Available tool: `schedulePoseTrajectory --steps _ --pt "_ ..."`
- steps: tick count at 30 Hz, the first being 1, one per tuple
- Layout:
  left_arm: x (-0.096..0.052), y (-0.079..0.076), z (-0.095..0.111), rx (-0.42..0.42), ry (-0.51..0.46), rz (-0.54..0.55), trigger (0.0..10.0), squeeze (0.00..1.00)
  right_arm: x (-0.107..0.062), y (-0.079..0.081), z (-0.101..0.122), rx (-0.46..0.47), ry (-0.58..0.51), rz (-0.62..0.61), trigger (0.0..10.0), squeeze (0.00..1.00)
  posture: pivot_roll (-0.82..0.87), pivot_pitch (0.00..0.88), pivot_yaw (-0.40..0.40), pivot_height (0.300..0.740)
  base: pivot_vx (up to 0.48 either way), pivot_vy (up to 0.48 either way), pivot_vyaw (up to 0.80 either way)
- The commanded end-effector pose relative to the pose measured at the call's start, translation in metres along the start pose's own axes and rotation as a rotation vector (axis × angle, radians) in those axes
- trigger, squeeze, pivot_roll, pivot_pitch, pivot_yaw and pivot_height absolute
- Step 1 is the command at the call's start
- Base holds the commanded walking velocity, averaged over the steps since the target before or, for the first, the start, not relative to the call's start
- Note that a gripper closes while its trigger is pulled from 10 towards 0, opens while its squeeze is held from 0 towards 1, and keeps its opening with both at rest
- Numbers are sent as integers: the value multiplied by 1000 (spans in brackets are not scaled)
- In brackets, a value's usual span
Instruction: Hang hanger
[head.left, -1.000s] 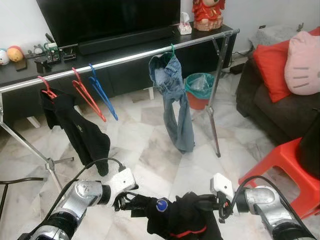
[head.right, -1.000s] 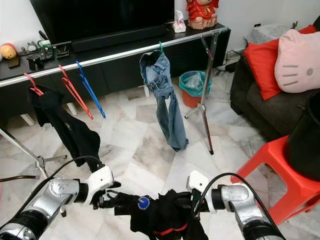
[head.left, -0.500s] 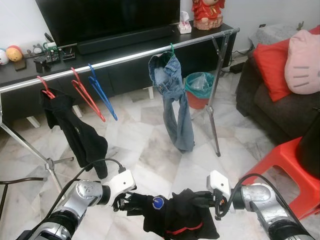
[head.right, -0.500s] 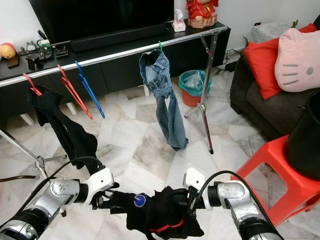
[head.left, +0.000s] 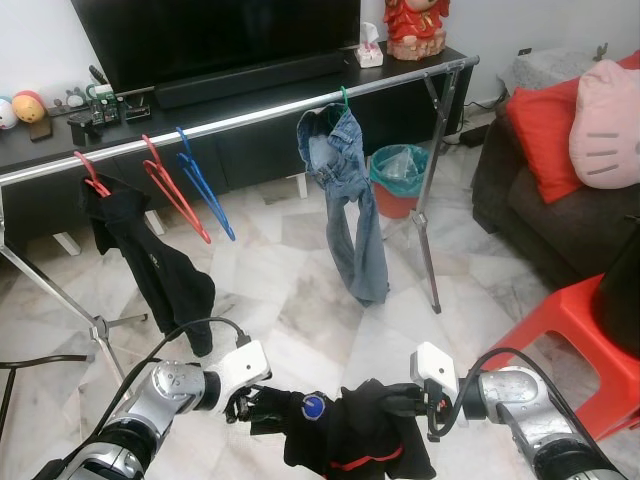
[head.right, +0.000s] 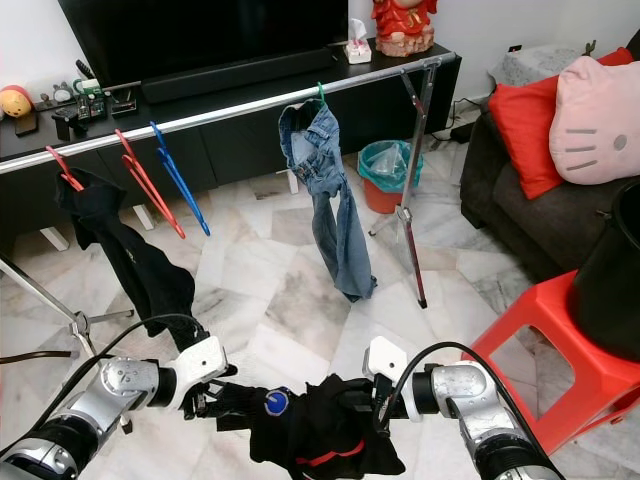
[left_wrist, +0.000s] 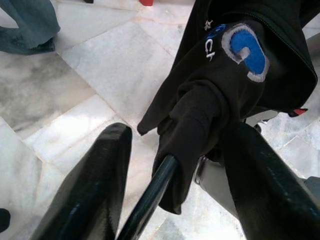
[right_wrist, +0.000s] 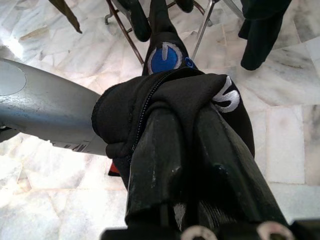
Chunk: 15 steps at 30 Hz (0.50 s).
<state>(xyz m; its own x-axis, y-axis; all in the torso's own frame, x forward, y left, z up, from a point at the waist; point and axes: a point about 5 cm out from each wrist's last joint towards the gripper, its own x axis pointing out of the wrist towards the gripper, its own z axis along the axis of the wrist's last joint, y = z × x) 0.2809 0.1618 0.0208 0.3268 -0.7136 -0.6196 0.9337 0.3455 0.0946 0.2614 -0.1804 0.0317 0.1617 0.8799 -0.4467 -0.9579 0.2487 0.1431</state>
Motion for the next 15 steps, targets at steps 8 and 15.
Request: schedulePoseTrajectory --steps 8,15 --pt "-3 5 -1 18 20 13 0 0 3 -2 7 -25 -25 9 0 71 106 10 91 740 0 0 0" --pt "-5 5 -3 11 22 17 0 0 3 -2 7 -24 -28 7 0 67 110 17 94 740 0 0 0"
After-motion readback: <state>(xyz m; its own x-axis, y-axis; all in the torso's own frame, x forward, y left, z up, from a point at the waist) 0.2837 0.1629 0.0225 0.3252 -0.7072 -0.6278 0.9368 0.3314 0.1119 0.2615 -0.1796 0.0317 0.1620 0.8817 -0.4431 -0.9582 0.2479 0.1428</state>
